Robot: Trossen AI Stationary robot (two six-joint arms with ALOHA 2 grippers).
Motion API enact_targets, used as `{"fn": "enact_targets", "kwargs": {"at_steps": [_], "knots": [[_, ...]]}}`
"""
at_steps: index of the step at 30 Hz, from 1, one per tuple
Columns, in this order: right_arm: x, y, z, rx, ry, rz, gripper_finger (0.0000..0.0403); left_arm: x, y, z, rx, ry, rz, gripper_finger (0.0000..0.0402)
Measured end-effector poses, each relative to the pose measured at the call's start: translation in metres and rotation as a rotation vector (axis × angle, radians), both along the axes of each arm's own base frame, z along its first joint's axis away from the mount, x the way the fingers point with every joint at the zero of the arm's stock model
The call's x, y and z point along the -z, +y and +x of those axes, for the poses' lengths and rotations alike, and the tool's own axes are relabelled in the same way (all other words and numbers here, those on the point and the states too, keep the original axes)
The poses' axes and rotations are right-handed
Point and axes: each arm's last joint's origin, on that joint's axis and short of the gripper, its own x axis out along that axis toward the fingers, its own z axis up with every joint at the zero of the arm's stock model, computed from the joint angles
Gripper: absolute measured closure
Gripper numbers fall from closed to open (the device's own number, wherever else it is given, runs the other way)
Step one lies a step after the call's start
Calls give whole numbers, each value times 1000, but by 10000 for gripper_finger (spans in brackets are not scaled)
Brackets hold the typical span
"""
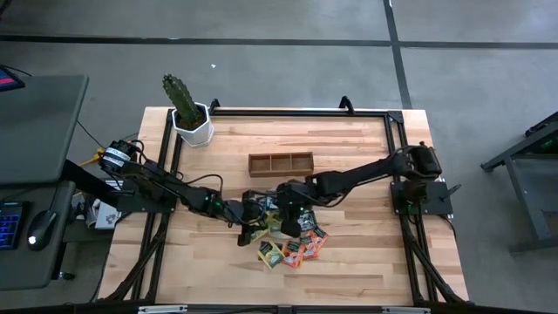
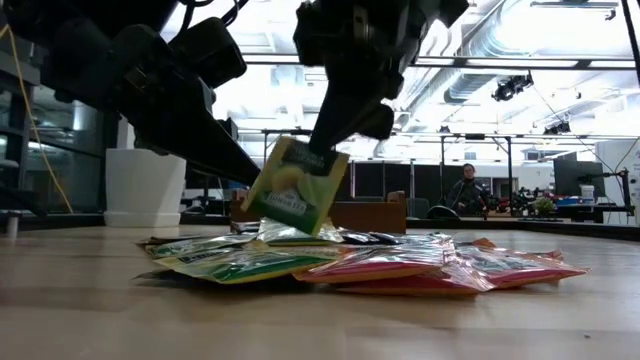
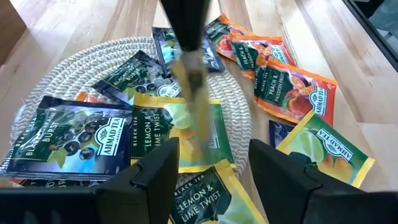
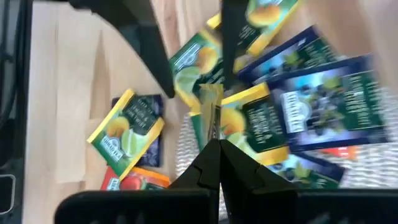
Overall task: Pick & Place Tea
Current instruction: Put the yellow tea bag into the left section of the wooden organizer
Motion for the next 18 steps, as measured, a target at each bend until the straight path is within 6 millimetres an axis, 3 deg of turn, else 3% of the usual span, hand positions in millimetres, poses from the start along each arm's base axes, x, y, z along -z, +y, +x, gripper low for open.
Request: {"fn": "enact_targets", "kwargs": {"at_steps": [9, 18], "knots": [[-3, -2, -1, -1, -5, -17, 403, -4, 0, 3, -3, -50, -17, 209], [-4, -2, -1, 4, -18, -21, 403, -9, 18, 11, -10, -99, -68, 210]]}}
